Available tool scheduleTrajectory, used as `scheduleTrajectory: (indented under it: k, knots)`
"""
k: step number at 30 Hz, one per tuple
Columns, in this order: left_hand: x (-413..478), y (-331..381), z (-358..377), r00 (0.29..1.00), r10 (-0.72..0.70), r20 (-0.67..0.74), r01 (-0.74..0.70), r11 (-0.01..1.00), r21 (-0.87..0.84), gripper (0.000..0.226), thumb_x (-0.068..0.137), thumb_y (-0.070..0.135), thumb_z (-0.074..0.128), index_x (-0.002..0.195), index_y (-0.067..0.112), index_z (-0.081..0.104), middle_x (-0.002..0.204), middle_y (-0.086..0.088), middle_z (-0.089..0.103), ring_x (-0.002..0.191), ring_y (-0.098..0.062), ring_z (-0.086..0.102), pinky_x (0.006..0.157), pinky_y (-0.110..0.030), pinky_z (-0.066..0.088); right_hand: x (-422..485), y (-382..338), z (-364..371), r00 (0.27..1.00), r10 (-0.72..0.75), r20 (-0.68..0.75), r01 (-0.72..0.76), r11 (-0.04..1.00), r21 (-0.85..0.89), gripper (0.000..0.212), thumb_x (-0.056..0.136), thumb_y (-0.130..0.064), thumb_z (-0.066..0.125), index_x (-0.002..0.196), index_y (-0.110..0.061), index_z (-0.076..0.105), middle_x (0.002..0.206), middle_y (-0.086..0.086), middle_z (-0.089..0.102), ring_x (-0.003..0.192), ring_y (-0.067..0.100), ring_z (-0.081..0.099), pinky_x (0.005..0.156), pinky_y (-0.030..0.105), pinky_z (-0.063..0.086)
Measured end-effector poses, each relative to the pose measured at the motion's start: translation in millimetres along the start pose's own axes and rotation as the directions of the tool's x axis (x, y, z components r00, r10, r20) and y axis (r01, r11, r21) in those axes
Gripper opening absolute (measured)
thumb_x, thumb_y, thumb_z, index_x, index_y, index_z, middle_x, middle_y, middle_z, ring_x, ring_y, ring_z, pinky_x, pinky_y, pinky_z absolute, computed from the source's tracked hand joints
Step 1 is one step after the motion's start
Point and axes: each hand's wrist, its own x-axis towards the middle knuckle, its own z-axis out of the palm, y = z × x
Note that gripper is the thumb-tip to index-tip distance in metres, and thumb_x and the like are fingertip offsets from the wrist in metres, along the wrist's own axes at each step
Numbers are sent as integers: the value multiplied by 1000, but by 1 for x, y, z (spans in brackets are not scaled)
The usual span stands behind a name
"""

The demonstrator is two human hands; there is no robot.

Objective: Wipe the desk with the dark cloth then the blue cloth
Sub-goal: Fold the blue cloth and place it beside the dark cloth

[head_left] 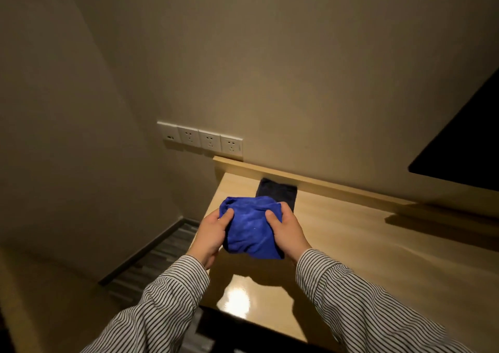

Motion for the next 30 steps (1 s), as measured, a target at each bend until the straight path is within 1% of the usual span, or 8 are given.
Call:
scheduleTrajectory:
  k: [4, 9, 12, 14, 18, 23, 26, 30]
  knots:
    - [62, 5, -26, 999, -36, 14, 34, 995, 99, 29, 110, 34, 58, 133, 21, 71, 128, -3, 77, 119, -25, 72, 106, -53, 57, 49, 12, 29, 997, 11, -82, -20, 994, -106, 7, 108, -30, 52, 114, -30, 55, 109, -11, 67, 92, -5, 65, 68, 8, 48]
    - [160, 14, -49, 987, -120, 108, 105, 984, 141, 24, 110, 36, 57, 124, 23, 72, 121, -4, 79, 107, -22, 77, 92, -44, 65, 116, 30, 66, 963, 127, -240, -147, 987, -68, 16, 107, -32, 54, 121, -24, 55, 116, -3, 66, 104, 11, 65, 87, 30, 55]
    - [220, 22, -56, 977, -120, 177, 93, 983, 156, 26, 110, 37, 58, 125, 20, 72, 124, -8, 78, 101, -17, 79, 81, -34, 64, 159, 33, 77, 927, 187, -325, -212, 976, -42, 21, 107, -35, 53, 125, -23, 52, 119, -1, 64, 100, 8, 62, 81, 28, 50]
    - [256, 22, -60, 979, -94, 182, 51, 973, 226, 41, 108, 40, 61, 141, 16, 61, 143, -12, 67, 118, -20, 72, 95, -38, 60, 184, 33, 82, 896, 244, -371, -287, 956, -63, 30, 107, -38, 52, 132, -20, 48, 119, 0, 62, 97, 8, 60, 80, 27, 49]
    - [291, 4, -76, 989, 90, 117, -147, 629, 763, 82, 106, 47, 60, 169, 14, 20, 171, -17, 26, 155, -38, 32, 124, -52, 30, 198, 50, 95, 893, 141, -428, -385, 731, -563, 45, 106, -40, 52, 146, -19, 41, 139, 5, 52, 123, 23, 57, 103, 40, 50]
    - [307, -44, -81, 841, 168, 515, -539, 166, 826, 75, 111, 53, 30, 171, 21, -1, 180, -2, -8, 165, -20, -8, 128, -42, -8, 209, 77, 115, 985, -72, -160, -123, 365, -923, 60, 105, -50, 38, 160, -26, 28, 169, 1, 27, 156, 20, 21, 123, 44, 23]
    - [317, -66, -77, 835, 133, 534, -544, 57, 837, 73, 111, 55, 19, 170, 23, -10, 178, 1, -18, 163, -17, -19, 125, -43, -18, 220, 101, 121, 994, 31, -106, -111, 243, -964, 70, 104, -60, 10, 166, -29, 1, 174, -5, -5, 160, 18, -9, 126, 45, -1]
    - [325, -79, -77, 836, 153, 528, -528, -41, 848, 75, 106, 56, 11, 168, 23, -12, 171, 2, -26, 164, -20, -17, 124, -46, -18, 225, 122, 121, 989, 55, -137, -146, 232, -962, 70, 101, -64, -2, 163, -33, -11, 170, -10, -19, 157, 16, -19, 124, 46, -11]
